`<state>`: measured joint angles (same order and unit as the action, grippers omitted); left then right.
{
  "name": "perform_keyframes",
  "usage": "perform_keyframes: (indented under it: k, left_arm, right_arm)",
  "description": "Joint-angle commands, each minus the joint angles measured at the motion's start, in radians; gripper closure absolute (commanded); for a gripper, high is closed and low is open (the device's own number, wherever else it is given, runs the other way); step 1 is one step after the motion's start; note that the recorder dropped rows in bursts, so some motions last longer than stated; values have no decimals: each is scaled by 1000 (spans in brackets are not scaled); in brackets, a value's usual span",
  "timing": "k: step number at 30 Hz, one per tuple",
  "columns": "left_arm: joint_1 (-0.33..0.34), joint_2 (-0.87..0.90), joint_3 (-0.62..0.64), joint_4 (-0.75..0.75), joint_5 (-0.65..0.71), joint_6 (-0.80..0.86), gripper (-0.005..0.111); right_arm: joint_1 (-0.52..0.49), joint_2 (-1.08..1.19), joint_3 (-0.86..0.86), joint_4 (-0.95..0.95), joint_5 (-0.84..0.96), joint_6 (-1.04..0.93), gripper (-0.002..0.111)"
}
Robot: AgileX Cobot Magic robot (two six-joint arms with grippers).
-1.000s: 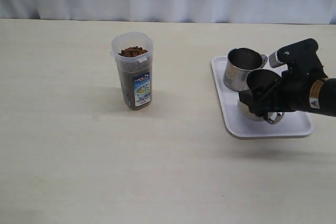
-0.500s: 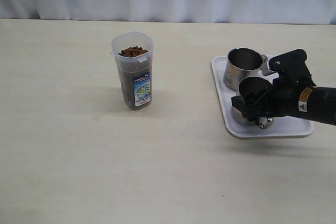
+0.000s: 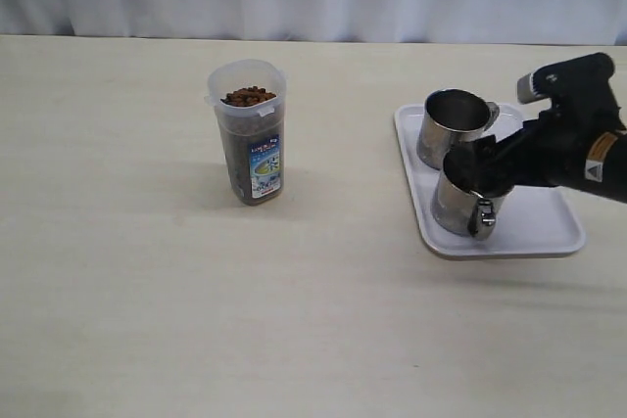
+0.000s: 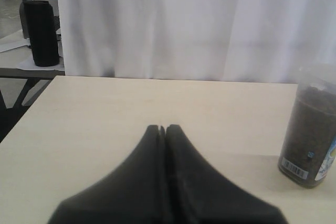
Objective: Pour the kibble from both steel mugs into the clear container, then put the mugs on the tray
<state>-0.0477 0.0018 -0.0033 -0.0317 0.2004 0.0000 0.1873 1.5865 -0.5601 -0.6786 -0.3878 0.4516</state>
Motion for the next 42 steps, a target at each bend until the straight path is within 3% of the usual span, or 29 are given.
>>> perform_keyframes:
  k: [1,3,5,9,18,26,42]
  left_arm:
    - [1,-2,3,4,-5,0,107]
    - [1,-2,3,4,-5,0,107]
    - [1,-2,3,4,-5,0,107]
    - [1,-2,3,4,-5,0,107]
    - [1,-2,3,4,-5,0,107]
    - [1,-2,3,4,-5,0,107]
    - [1,-2,3,4,-5,0,107]
  right_arm:
    - [-1,-193,3,10,178,184,17]
    - [1,-282,18,10,234,226,24]
    - [1,-377,50,10,273,252,41]
    - [1,-628,188,10,307,233,105]
    - [1,-1232,504,18,388,328,103]
    - [1,-1584,560,62,466,383,103]
    - [1,-1587,560,66,472,383,103]
